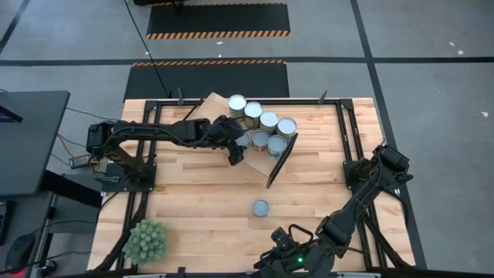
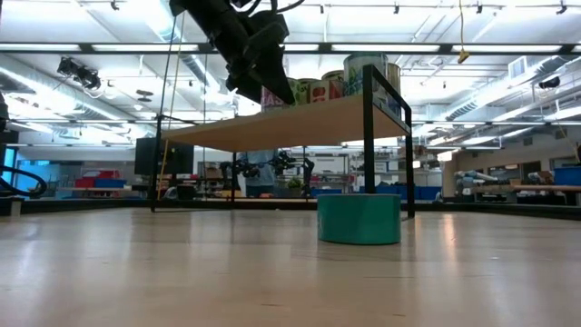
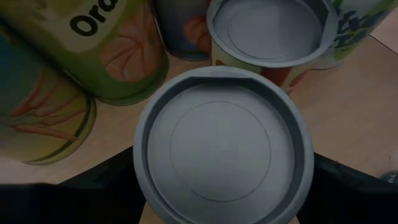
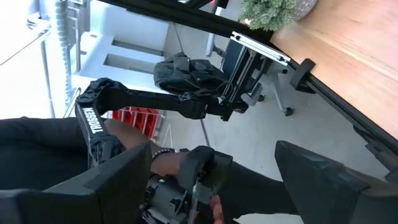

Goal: Pick and place cans onto a shelf
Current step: Put the small canned peas on the shelf

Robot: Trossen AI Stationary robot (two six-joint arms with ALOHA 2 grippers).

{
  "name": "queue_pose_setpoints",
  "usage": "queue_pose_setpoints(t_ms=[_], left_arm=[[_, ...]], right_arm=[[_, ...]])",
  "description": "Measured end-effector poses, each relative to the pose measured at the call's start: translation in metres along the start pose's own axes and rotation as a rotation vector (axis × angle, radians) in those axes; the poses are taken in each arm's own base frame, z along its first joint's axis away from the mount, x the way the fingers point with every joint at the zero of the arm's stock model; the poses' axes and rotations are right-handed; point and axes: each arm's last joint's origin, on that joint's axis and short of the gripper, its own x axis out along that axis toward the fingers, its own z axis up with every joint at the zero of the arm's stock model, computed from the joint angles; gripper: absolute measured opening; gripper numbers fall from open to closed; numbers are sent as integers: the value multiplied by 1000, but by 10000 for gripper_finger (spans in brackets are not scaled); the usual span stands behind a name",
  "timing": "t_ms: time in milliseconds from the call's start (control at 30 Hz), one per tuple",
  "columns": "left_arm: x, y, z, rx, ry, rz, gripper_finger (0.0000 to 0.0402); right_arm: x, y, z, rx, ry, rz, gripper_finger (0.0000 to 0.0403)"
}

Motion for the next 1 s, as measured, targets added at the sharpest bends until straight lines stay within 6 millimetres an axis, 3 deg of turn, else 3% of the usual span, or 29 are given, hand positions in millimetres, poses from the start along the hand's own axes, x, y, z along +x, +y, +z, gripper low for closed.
queue_pose_setpoints(t_ms=[1000], left_arm=[[1, 4, -2, -21, 27, 3, 318]], right_arm=[[0, 0, 0, 0, 0, -1, 348]])
